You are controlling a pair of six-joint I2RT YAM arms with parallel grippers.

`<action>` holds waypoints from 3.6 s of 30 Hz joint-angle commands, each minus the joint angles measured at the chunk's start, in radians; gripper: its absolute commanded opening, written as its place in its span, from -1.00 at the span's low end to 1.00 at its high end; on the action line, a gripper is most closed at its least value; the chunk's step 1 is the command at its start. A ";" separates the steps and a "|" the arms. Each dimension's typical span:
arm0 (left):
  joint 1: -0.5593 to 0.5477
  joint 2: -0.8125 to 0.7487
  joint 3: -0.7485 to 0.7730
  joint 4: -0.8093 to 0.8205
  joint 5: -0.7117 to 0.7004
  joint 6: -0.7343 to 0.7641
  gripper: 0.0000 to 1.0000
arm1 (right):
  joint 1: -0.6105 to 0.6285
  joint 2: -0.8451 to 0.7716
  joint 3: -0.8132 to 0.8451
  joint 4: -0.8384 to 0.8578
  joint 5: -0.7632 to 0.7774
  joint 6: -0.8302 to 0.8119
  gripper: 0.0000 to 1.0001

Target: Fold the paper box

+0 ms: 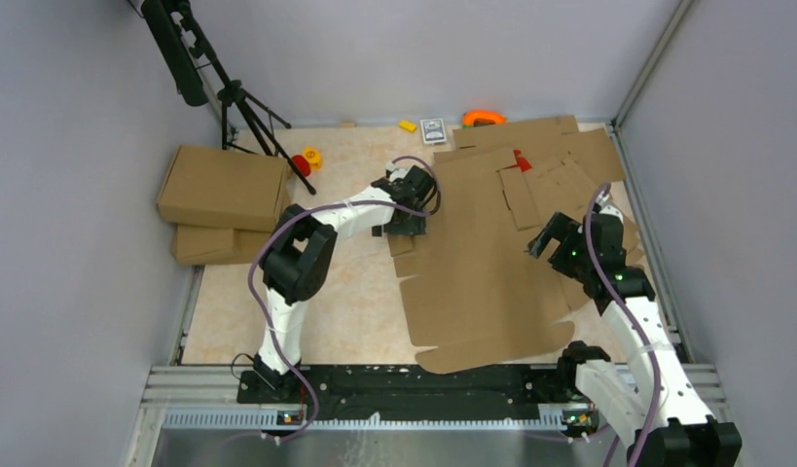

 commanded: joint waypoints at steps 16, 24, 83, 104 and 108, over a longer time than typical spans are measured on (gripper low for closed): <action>0.055 -0.265 -0.233 0.176 0.150 -0.003 -0.35 | 0.008 -0.005 0.012 0.025 0.003 0.006 0.96; 0.118 -0.346 -0.332 0.214 0.252 -0.012 -0.80 | 0.008 0.012 0.015 0.040 -0.052 0.014 0.96; 0.078 -0.302 -0.394 0.103 0.215 0.001 0.39 | 0.449 0.179 -0.038 0.176 -0.113 0.074 0.80; 0.120 -0.584 -0.646 0.168 0.285 0.029 -0.95 | 0.448 0.314 0.184 -0.003 0.318 -0.169 0.80; 0.119 -0.611 -0.688 0.215 0.331 0.034 -1.00 | 0.449 0.474 0.274 0.023 0.400 -0.228 0.81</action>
